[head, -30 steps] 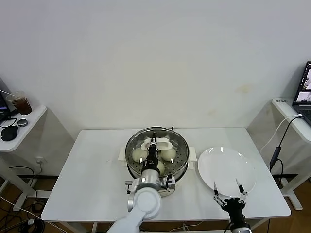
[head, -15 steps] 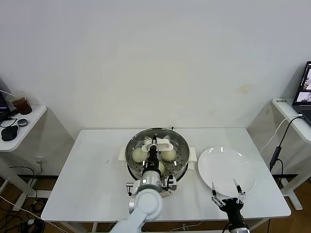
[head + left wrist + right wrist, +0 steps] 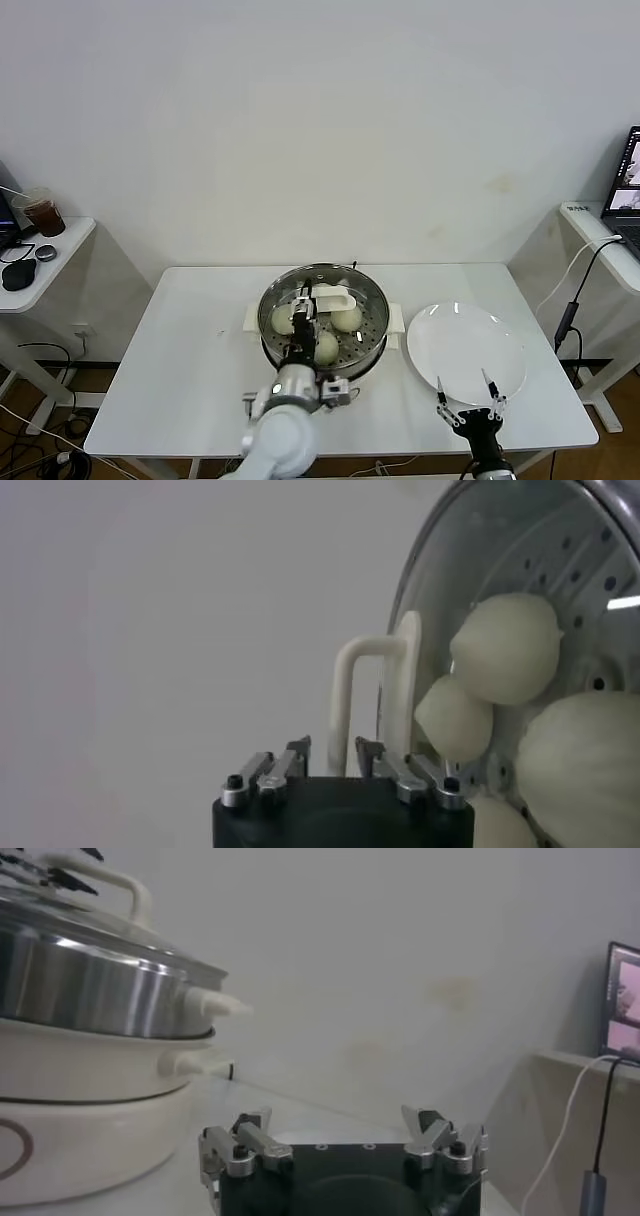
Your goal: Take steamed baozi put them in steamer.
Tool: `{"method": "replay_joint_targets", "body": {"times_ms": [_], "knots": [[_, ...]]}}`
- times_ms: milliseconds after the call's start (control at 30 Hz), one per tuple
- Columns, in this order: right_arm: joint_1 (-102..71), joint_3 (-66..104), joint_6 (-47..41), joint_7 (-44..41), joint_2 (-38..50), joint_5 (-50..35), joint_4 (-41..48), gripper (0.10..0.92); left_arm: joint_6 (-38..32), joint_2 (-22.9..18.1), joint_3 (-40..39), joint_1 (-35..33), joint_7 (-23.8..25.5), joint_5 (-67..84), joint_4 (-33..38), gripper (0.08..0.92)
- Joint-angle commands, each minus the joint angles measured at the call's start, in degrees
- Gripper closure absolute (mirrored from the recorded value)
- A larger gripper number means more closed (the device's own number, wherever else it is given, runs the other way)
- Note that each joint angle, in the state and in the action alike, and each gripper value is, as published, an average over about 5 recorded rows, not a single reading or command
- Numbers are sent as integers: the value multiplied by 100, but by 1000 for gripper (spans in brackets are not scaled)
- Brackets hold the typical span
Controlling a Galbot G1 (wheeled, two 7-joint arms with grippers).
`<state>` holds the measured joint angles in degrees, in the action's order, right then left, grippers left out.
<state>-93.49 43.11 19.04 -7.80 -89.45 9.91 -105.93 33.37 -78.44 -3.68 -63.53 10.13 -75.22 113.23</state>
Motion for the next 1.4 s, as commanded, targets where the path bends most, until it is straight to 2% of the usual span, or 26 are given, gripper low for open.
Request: {"method": "replay_joint_targets", "body": {"times_ms": [33,100,167,233,367,533,767,867,1400], "knots": [[-61,29,0,-9,103,-66,-62,203,-1803,987,1833,-3073,-2068,5505,2405,430],[-64,15,-18,-20,101,-86,-80,203,-3002,1008,2749,-3727,-2325,7324,2344,378],[-59,-21,-54,-46,78,-84,-80,203,-3955,960,3489,-4228,-2334,8491,2139,318],[-75,-79,-96,-83,80,-128,-70,203,-4305,934,3816,-4545,-2333,8885,1995,259],[-245,-280,-298,-144,254,-533,-158,203,-4403,872,3787,-5020,-2247,9289,1873,188],[-891,-818,-1097,-160,884,-1643,-903,203,-4698,796,3664,-5352,-2160,9432,1533,177],[-1242,-926,-1162,-102,1146,-1444,-1008,203,-5408,428,3578,-5167,-1912,9377,477,177],[-1276,-985,-1129,-77,1143,-1392,-967,203,-5565,280,3573,-5043,-1868,9308,252,177],[-1181,-1168,-989,13,976,-1278,-806,203,-5412,161,3577,-5100,-1848,9064,364,177]]}}
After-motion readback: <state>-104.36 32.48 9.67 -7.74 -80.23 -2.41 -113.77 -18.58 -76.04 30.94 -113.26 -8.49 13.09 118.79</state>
